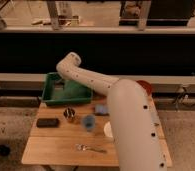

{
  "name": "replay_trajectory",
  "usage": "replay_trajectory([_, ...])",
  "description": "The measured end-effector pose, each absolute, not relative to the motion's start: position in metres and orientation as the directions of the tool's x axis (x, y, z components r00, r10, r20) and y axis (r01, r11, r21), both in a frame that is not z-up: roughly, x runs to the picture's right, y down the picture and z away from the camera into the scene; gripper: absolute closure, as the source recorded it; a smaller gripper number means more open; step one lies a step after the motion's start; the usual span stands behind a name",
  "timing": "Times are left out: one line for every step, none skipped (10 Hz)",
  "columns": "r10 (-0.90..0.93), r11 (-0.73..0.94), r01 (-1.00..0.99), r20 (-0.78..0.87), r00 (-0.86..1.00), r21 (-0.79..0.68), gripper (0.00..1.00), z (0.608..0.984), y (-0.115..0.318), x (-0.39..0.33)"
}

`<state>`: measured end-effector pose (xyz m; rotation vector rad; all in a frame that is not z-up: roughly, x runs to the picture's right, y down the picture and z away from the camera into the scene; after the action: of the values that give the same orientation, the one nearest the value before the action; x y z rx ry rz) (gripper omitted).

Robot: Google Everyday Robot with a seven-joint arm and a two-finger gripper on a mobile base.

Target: Wipe tray with brush

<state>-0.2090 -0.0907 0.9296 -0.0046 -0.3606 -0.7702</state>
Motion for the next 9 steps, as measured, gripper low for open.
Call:
replay_trajectory([-0.683,0.718,0.684,0.325,0.654,0.132,0.97,0.927,-0.091,-0.211])
replay_trajectory([-0.685,0.716,0.685,0.328,0.650,0.137,0.97,0.925,-0.092,-0.213])
replay_trajectory([-0.688,0.713,0.686,0.333,0.645,0.143,0.95,0.922,-0.092,-0.217])
replay_trajectory([-0.690,0.710,0.688,0.337,0.640,0.149,0.89,0.918,-0.094,-0.220])
replay_trajectory([-0.693,0.707,0.690,0.344,0.633,0.154,0.79,0.915,-0.094,-0.223])
replay_trajectory([-0.685,0.713,0.683,0.366,0.630,0.160,0.67,0.913,-0.095,-0.225])
replay_trajectory([-0.676,0.720,0.676,0.379,0.632,0.158,0.59,0.914,-0.095,-0.224])
replay_trajectory([-0.655,0.738,0.658,0.397,0.643,0.150,0.47,0.919,-0.094,-0.220])
replay_trajectory([-0.637,0.752,0.643,0.412,0.652,0.145,0.36,0.923,-0.093,-0.216])
